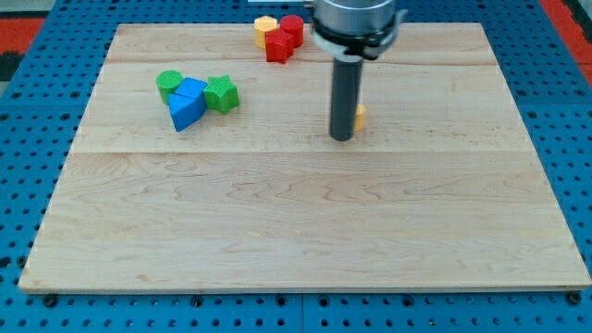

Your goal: Slide the yellow heart closer to the group of blocks

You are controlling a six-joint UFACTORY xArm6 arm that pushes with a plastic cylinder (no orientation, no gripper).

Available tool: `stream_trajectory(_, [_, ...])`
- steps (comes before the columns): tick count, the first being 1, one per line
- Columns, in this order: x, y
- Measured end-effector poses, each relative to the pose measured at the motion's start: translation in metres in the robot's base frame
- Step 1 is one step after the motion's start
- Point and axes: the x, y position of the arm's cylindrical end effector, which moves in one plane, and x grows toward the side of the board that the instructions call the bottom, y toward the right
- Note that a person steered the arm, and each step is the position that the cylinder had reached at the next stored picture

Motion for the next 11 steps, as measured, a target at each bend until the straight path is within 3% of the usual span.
stream_trajectory(1, [-0.003, 0.027])
stream_trajectory(2, [-0.035, 0.023])
stream_trajectory(4, [-0.101, -0.029])
stream_trajectory(6, [-0.116, -0.089])
stream_trajectory(8, [-0.096, -0.084])
stream_trajectory(10, [-0.134, -0.07])
stream_trajectory(11, [-0.113, -0.068])
